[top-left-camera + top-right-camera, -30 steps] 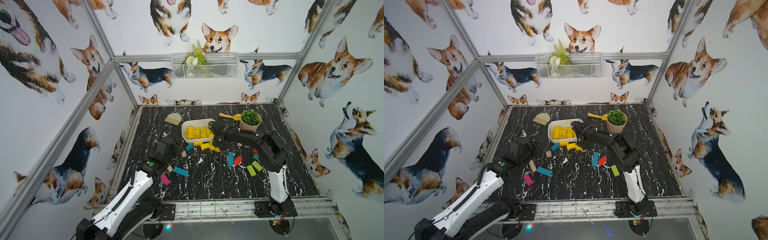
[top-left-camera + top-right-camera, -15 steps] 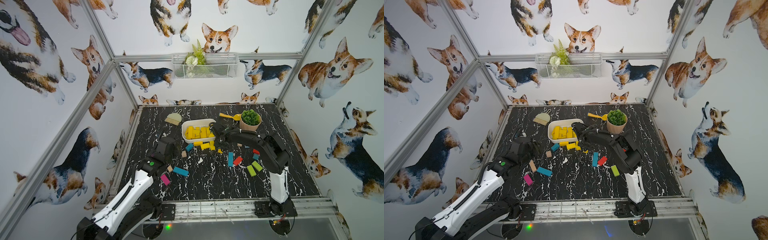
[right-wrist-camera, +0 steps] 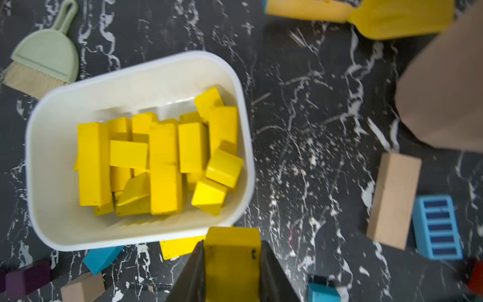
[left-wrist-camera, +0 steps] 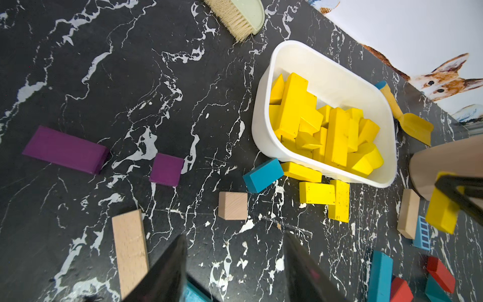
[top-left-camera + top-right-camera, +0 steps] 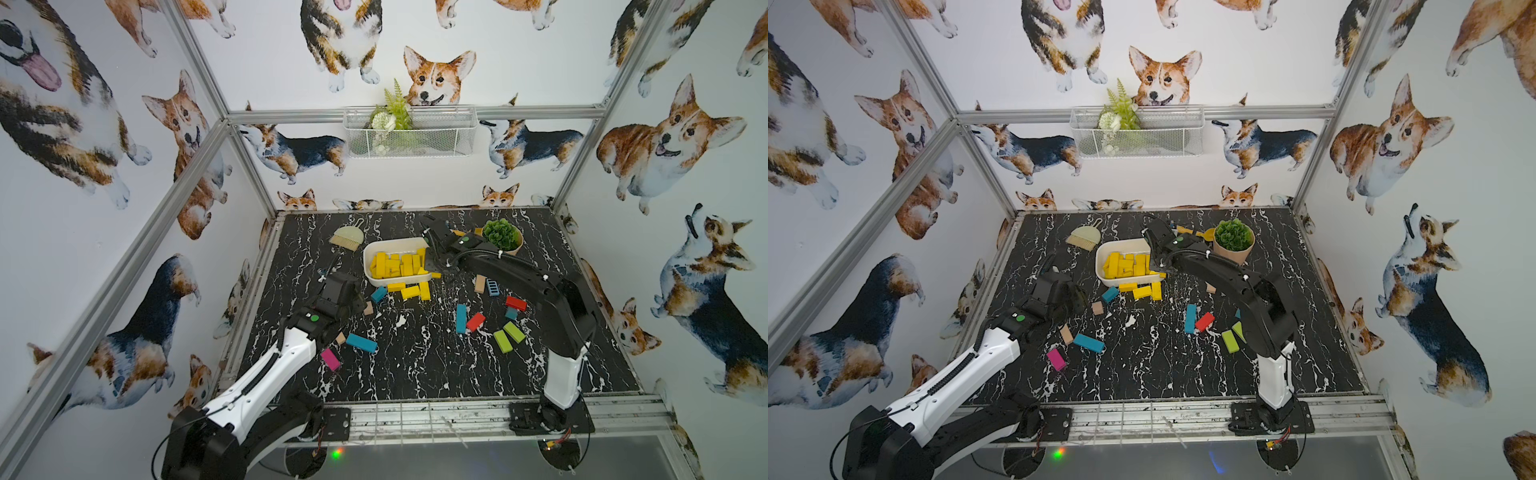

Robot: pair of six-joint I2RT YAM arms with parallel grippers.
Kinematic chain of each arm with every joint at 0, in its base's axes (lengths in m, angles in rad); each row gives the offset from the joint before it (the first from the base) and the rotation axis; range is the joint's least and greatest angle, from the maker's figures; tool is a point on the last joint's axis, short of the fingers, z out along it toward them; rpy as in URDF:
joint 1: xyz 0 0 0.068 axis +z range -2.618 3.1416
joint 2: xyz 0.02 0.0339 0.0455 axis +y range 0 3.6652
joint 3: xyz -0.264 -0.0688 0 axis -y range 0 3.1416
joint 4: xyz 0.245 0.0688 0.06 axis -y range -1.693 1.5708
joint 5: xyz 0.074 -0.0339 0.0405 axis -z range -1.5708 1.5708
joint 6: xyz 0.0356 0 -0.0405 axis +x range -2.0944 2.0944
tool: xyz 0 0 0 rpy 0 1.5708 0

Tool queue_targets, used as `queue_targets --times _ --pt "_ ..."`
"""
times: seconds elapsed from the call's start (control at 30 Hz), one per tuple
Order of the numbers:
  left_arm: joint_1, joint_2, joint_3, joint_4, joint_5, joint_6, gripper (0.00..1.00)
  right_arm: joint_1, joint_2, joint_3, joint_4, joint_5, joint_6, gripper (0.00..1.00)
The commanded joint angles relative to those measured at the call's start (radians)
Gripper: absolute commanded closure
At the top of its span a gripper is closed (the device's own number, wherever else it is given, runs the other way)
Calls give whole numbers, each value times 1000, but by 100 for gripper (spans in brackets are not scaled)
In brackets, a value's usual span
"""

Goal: Pick out the yellow building blocks
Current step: Place the building block in the storage box.

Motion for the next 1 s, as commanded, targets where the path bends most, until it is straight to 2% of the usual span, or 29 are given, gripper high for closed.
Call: queue_targets --times 0.0,0.17,0.3,0.47,0.6,0.73,0.83,0.97 --pt "7 14 2 24 -9 0 39 0 88 131 -71 2 -114 80" --pt "22 70 24 60 45 53 35 0 227 287 -78 2 -156 79" --pt "82 148 86 80 186 101 33 1 335 414 -118 0 -182 77" --pt "145 235 137 96 248 161 30 0 384 437 -115 2 -180 68" --pt "212 328 228 134 414 200 21 0 410 457 -127 5 -186 59" --pt "220 397 307 143 446 286 17 0 372 430 -115 4 -190 48" --pt "224 481 394 120 421 356 17 2 294 383 -94 21 -193 47" --pt "234 642 532 19 354 438 23 6 92 169 75 33 -184 47"
